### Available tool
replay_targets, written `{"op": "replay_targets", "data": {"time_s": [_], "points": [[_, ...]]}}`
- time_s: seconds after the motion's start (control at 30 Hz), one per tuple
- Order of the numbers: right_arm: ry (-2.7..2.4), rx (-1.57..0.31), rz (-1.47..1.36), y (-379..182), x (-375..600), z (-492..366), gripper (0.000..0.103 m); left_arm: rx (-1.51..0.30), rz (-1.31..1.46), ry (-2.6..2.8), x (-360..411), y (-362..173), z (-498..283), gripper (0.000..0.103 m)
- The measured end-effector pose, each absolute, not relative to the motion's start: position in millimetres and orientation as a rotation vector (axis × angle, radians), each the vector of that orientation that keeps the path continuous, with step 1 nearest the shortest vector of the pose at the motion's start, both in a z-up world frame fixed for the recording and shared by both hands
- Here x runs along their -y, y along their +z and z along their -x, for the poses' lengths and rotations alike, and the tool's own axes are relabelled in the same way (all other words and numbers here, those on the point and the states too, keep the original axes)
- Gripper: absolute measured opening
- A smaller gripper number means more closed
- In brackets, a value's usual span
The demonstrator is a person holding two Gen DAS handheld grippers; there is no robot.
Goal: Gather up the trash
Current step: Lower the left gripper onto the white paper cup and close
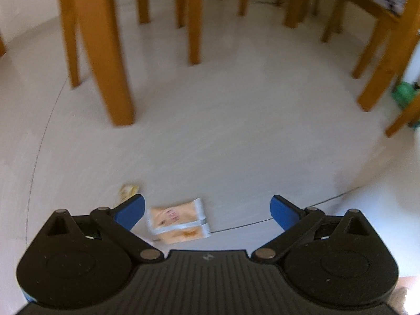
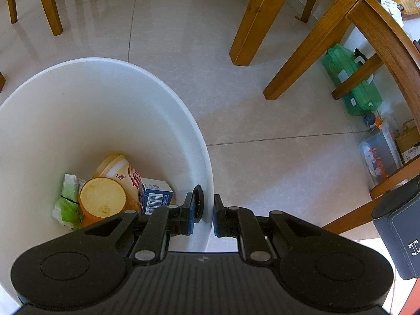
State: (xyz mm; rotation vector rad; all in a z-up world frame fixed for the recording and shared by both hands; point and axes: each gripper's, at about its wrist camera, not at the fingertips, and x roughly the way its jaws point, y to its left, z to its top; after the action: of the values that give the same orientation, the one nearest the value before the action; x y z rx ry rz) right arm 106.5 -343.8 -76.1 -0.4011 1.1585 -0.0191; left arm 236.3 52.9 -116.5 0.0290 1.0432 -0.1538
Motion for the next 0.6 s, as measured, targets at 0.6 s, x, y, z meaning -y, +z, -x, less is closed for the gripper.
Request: {"op": "replay_targets", "data": {"time_s": [0.6], "points": [[-0.012, -1.157, 0.413, -76, 344, -106, 0.017, -1.213, 0.444, 0.269, -154, -251, -233, 0.086]]}}
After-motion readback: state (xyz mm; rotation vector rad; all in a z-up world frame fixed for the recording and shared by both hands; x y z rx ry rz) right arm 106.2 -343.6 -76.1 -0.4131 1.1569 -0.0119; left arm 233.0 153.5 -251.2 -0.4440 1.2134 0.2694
